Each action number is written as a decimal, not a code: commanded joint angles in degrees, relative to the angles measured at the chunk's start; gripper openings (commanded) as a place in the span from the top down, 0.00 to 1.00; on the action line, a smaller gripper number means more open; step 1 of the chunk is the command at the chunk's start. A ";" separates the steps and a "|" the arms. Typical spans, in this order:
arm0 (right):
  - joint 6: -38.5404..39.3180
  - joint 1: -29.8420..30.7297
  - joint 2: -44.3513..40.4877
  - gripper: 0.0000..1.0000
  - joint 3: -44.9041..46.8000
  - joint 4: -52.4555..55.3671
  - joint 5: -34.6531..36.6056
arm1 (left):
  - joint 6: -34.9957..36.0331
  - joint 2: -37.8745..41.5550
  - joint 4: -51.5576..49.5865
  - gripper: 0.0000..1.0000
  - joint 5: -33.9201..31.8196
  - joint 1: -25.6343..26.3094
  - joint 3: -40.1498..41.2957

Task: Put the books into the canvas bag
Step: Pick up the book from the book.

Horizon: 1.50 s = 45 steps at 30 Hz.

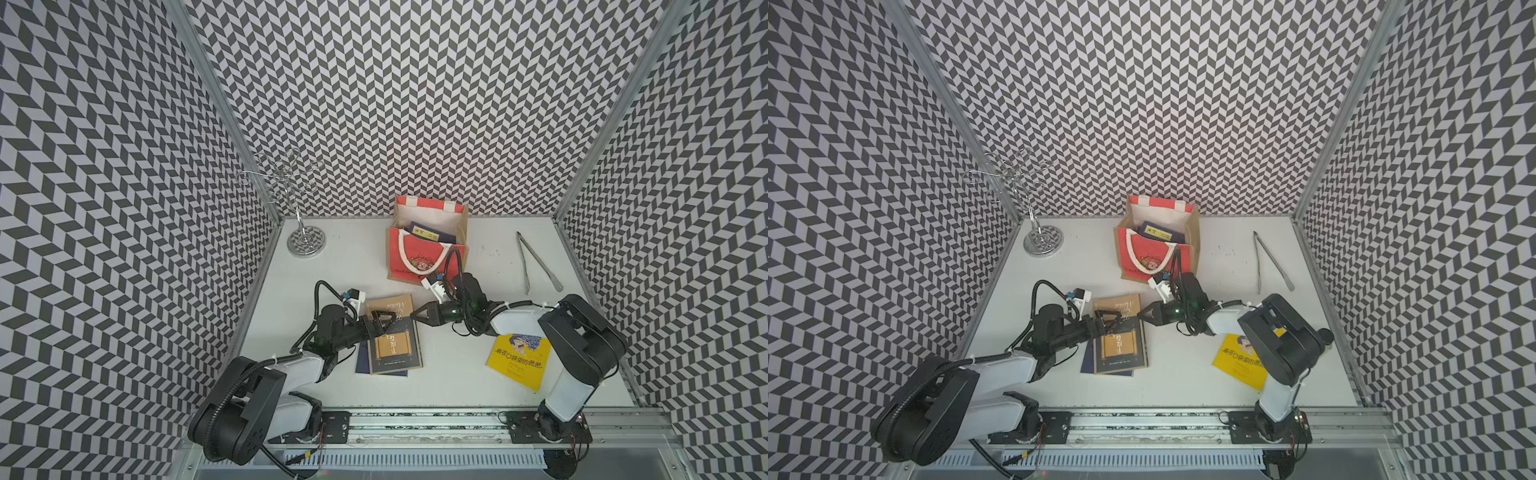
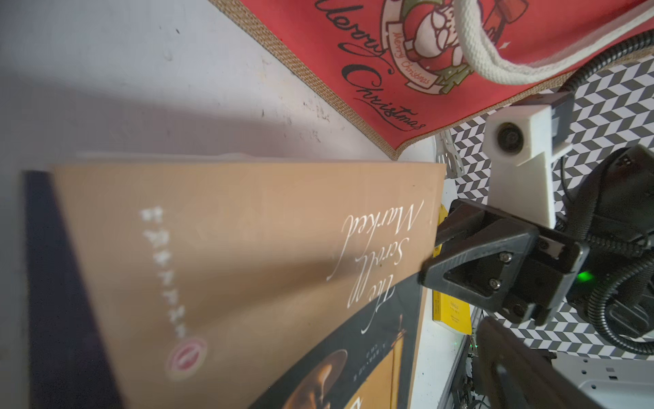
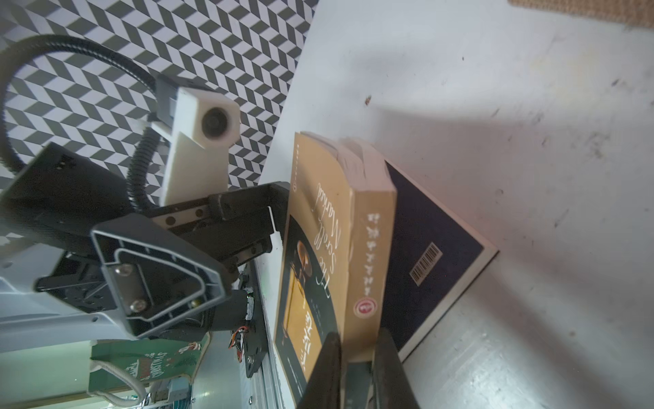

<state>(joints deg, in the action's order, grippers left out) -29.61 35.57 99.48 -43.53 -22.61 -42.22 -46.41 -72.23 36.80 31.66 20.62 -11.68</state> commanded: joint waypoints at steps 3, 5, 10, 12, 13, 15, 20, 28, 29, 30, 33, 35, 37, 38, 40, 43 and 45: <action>3.70 0.38 -3.27 0.99 0.42 -1.79 0.48 | 1.61 4.41 -2.73 0.00 -0.02 -0.03 -1.63; 5.87 0.25 -4.19 1.00 0.03 0.81 0.86 | 4.06 7.19 -8.27 0.01 -1.58 -0.76 -3.40; 13.29 -0.67 -7.36 1.00 -0.01 7.74 0.63 | 10.91 15.05 -23.54 0.00 -4.35 -5.63 -9.52; 16.77 -0.66 -8.89 1.00 0.11 9.88 0.31 | 13.78 16.92 -27.58 0.00 -3.15 -7.93 -12.17; 18.47 -0.65 -9.70 1.00 0.11 10.84 0.22 | 15.27 17.28 -30.00 0.01 -2.68 -8.83 -14.00; 21.47 -0.68 -11.32 1.00 0.20 12.23 -0.61 | 16.66 17.41 -32.05 0.01 -1.29 -9.28 -16.51; 27.79 -0.67 -14.86 1.00 -0.15 16.21 -1.80 | 23.55 12.57 -40.70 0.01 7.37 -9.11 -26.20; 29.79 -0.26 -18.05 1.00 3.18 12.83 -5.37 | 44.17 3.69 -60.96 0.04 13.24 -3.11 -39.36; 30.04 -0.24 -18.25 1.00 3.27 12.79 -5.57 | 44.80 3.15 -61.12 0.04 12.89 -1.73 -39.45; 30.15 -0.24 -18.46 1.00 3.41 12.59 -5.79 | 45.72 2.29 -61.59 0.06 13.49 -0.36 -39.73; 30.39 -0.24 -19.32 1.00 3.92 12.24 -5.05 | 47.22 -0.30 -63.26 0.11 14.30 2.49 -40.04; 30.37 -0.22 -19.61 1.00 4.10 11.94 -4.93 | 47.96 -0.98 -63.43 0.13 14.39 3.98 -39.59; 30.49 -0.29 -19.74 1.00 4.14 11.95 -4.86 | 48.44 -1.52 -63.50 0.14 14.31 5.70 -39.39; 30.60 -0.25 -19.81 1.00 4.08 12.04 -4.88 | 48.80 -1.90 -63.75 0.14 14.08 6.51 -39.40; 30.62 -0.31 -20.28 1.00 4.17 11.94 -4.77 | 49.29 -2.69 -64.37 0.15 12.83 7.70 -39.56; 30.46 -0.33 -21.74 1.00 4.86 10.98 -4.99 | 49.83 -3.99 -64.62 0.20 12.19 9.46 -39.46; 30.31 -0.41 -22.64 1.00 5.14 10.65 -4.74 | 50.21 -4.93 -65.09 0.28 12.11 10.52 -39.82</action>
<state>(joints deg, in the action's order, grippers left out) -1.45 35.14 79.83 -38.02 -5.41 -45.76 1.69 -75.83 -25.12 42.85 29.21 -50.48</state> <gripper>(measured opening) 0.125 0.744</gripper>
